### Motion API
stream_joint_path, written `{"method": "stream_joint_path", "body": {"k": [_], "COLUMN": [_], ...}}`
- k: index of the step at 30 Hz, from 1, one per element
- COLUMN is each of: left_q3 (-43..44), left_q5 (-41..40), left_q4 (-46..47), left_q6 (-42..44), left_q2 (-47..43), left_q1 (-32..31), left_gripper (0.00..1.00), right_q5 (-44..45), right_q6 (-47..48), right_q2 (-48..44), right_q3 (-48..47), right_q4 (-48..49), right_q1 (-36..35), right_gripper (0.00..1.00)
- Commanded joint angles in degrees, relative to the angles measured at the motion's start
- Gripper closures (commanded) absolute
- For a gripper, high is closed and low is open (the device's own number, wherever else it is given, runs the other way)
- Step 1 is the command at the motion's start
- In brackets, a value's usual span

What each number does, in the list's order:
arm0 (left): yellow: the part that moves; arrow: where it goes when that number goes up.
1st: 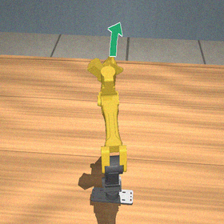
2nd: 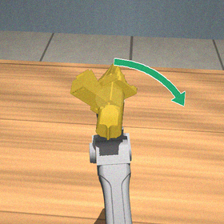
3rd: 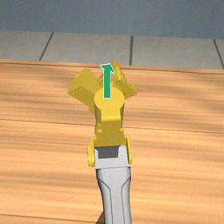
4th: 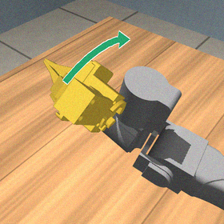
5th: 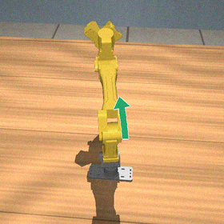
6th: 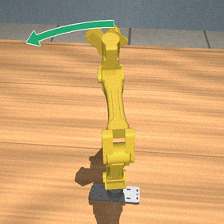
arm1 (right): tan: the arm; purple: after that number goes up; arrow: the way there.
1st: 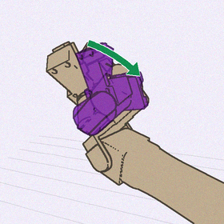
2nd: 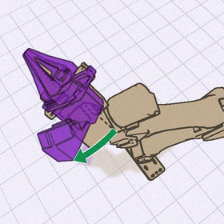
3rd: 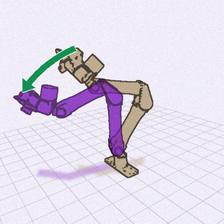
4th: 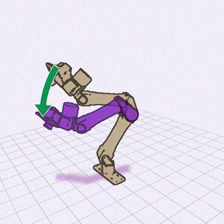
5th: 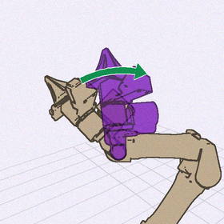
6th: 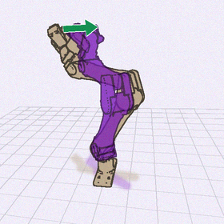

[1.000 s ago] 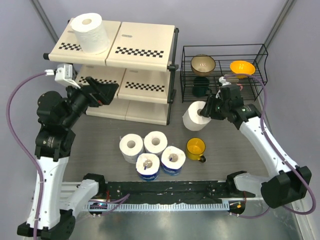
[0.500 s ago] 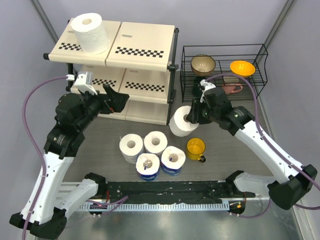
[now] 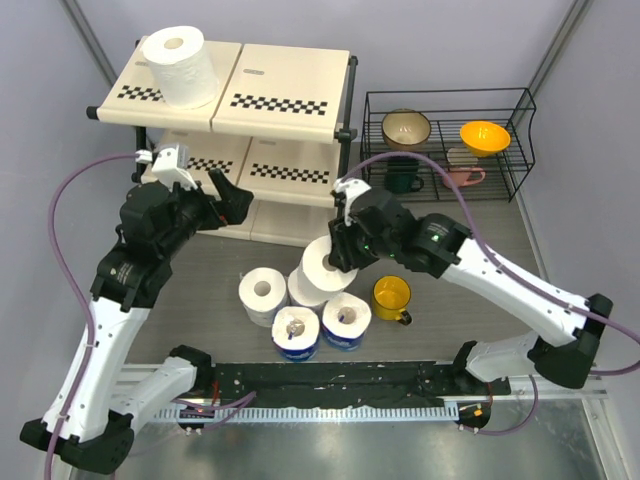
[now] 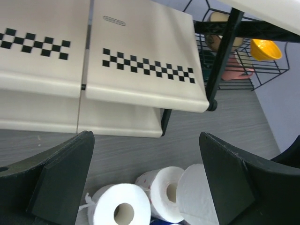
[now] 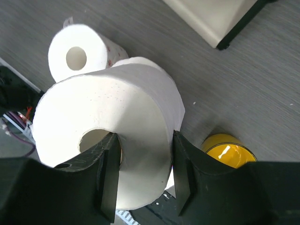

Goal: Place and organize the paper towels onto the shelf

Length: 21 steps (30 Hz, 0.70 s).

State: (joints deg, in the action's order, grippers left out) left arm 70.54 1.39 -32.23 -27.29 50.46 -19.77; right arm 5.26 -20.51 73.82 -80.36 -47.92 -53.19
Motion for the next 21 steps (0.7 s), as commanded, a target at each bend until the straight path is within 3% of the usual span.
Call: {"method": "stream_joint_path", "body": {"k": [1,17,21], "left_q3": [4.34,3.81,3.55], "left_q5": [-6.66,-4.73,-4.03], "left_q4": [-5.03,-5.74,-5.92], "left_q6": [2.68,2.42,2.42], "left_q2": [-0.09,0.17,0.34], "left_q1": [-0.09,-0.09,-0.18], "left_gripper": [0.00,0.00,0.00], "right_q5": [2.91,-4.46,-11.39], "right_q6": [1.26,0.39,1.17], "right_q2": [4.48,7.74,8.53], "right_q3": [-4.10,-7.18,-7.27], "right_q4": [0.02,-1.03,-1.38], "right_q1": [-2.62,-2.89,-2.89], "right_gripper": [0.92,0.88,0.88]}}
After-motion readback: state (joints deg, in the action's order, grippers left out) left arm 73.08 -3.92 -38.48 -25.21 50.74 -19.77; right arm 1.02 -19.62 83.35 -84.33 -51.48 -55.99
